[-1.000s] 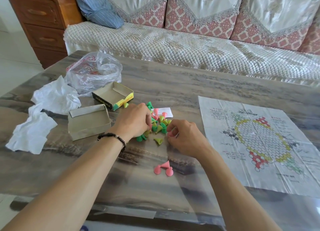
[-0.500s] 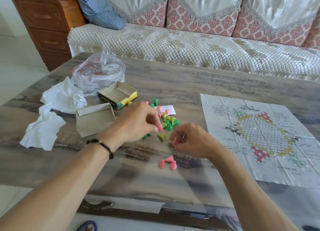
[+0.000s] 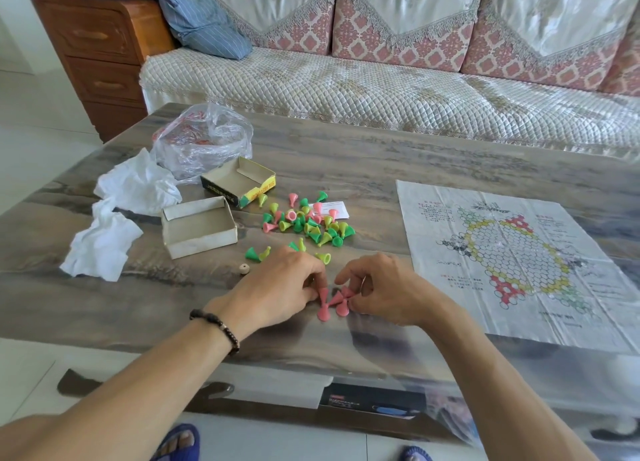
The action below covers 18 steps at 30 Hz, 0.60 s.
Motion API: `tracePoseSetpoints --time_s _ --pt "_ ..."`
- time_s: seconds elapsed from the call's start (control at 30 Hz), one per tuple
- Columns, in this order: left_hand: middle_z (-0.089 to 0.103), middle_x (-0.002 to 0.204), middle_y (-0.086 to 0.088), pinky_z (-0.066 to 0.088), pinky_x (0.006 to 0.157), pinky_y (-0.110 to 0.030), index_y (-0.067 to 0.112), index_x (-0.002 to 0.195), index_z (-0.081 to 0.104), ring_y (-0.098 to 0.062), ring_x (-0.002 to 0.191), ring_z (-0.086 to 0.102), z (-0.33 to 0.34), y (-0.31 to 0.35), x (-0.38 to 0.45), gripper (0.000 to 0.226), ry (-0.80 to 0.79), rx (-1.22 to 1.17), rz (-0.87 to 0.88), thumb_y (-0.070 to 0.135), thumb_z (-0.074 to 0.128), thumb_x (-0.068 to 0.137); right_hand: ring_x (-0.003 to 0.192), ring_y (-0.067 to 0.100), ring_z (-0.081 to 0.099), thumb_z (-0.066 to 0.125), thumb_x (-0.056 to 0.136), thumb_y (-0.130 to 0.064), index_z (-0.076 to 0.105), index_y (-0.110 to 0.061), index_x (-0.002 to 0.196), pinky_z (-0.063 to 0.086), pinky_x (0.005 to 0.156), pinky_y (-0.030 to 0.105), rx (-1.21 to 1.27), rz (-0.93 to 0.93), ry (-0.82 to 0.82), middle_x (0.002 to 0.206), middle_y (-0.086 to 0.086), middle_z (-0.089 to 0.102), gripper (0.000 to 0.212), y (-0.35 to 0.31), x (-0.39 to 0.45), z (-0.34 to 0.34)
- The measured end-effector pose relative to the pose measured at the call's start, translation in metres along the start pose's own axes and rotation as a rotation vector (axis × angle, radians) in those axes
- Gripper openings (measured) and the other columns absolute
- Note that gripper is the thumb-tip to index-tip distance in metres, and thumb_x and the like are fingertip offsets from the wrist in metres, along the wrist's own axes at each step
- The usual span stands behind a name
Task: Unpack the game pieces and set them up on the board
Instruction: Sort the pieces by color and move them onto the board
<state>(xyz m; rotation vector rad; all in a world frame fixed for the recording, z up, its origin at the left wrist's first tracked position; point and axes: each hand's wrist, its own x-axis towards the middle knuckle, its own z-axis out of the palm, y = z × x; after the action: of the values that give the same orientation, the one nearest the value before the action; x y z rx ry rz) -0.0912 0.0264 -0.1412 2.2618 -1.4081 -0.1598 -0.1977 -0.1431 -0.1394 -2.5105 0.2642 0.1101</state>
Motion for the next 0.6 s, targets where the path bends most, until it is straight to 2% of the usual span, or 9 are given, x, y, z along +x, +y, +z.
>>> tracePoseSetpoints --time_s 0.07,0.13,0.2,0.27,0.3,0.37,0.43,0.53,0.6 --pt "0.068 0.094 0.014 0.047 0.072 -0.024 0.030 0.102 0.072 -0.003 0.084 0.058 0.001 -0.001 0.000 0.026 -0.030 -0.016 -0.021 0.013 0.072 0.082 0.062 -0.008 0.055 0.071 0.076 -0.016 0.068 -0.028 0.106 0.041 0.055 0.007 -0.028 -0.007 0.014 0.081 -0.014 0.063 0.033 0.001 -0.002 0.001" --pt "0.062 0.109 0.016 0.042 0.073 -0.020 0.032 0.125 0.060 -0.002 0.089 0.055 0.001 -0.007 0.002 0.052 -0.066 -0.055 -0.047 0.011 0.073 0.080 0.066 -0.006 0.056 0.071 0.074 -0.017 0.066 -0.028 0.110 0.042 0.058 0.007 -0.031 -0.006 0.017 0.083 -0.016 0.062 0.038 0.003 -0.004 0.000" --pt "0.059 0.118 0.014 0.039 0.074 -0.018 0.032 0.136 0.050 -0.001 0.088 0.053 0.002 -0.012 0.003 0.065 -0.086 -0.076 -0.056 0.011 0.073 0.079 0.069 -0.006 0.058 0.068 0.074 -0.017 0.065 -0.027 0.115 0.043 0.060 0.007 -0.008 0.003 0.006 0.087 -0.016 0.062 0.042 0.004 -0.007 -0.002" --pt "0.058 0.117 0.010 0.037 0.076 -0.018 0.032 0.138 0.048 -0.004 0.086 0.050 0.004 -0.016 0.004 0.062 -0.072 -0.017 -0.063 0.015 0.070 0.082 0.070 -0.007 0.058 0.065 0.075 -0.018 0.064 -0.027 0.116 0.043 0.062 0.007 0.018 0.012 0.006 0.088 -0.016 0.063 0.042 0.005 -0.008 -0.004" --pt "0.058 0.118 0.008 0.038 0.079 -0.020 0.031 0.139 0.047 -0.008 0.092 0.052 0.004 -0.017 0.006 0.060 -0.059 0.022 -0.070 0.018 0.069 0.084 0.071 -0.006 0.059 0.064 0.076 -0.018 0.064 -0.027 0.117 0.043 0.064 0.008 0.028 0.021 0.010 0.088 -0.016 0.064 0.041 0.005 -0.008 -0.005" --pt "0.055 0.132 0.004 0.040 0.095 -0.028 0.026 0.140 0.047 -0.016 0.118 0.050 0.003 -0.021 0.011 0.057 -0.057 0.076 -0.084 0.023 0.067 0.086 0.075 -0.002 0.060 0.062 0.077 -0.016 0.063 -0.029 0.116 0.045 0.067 0.011 0.044 0.043 0.010 0.090 -0.014 0.065 0.042 0.005 -0.007 -0.007" --pt "0.050 0.141 0.004 0.035 0.109 -0.034 0.023 0.139 0.049 -0.015 0.132 0.041 0.001 -0.024 0.016 0.055 -0.068 0.104 -0.070 0.020 0.065 0.087 0.075 -0.002 0.060 0.058 0.076 -0.013 0.064 -0.031 0.114 0.046 0.066 0.010 0.056 0.053 0.002 0.090 -0.014 0.067 0.043 0.005 -0.006 -0.009" --pt "0.050 0.140 0.009 0.036 0.106 -0.032 0.027 0.131 0.058 -0.013 0.129 0.043 -0.001 -0.024 0.015 0.048 -0.051 0.130 0.000 0.009 0.061 0.087 0.072 -0.005 0.059 0.054 0.077 -0.008 0.065 -0.031 0.111 0.042 0.061 0.008 0.065 0.055 0.001 0.088 -0.014 0.068 0.042 0.006 -0.002 -0.012" --pt "0.055 0.132 0.011 0.040 0.098 -0.030 0.029 0.118 0.068 -0.013 0.121 0.049 0.001 -0.024 0.014 0.033 -0.026 0.178 0.046 0.012 0.060 0.090 0.071 -0.004 0.057 0.051 0.080 -0.006 0.068 -0.031 0.106 0.039 0.061 0.010 0.072 0.065 0.029 0.087 -0.013 0.067 0.040 0.008 0.003 -0.012"
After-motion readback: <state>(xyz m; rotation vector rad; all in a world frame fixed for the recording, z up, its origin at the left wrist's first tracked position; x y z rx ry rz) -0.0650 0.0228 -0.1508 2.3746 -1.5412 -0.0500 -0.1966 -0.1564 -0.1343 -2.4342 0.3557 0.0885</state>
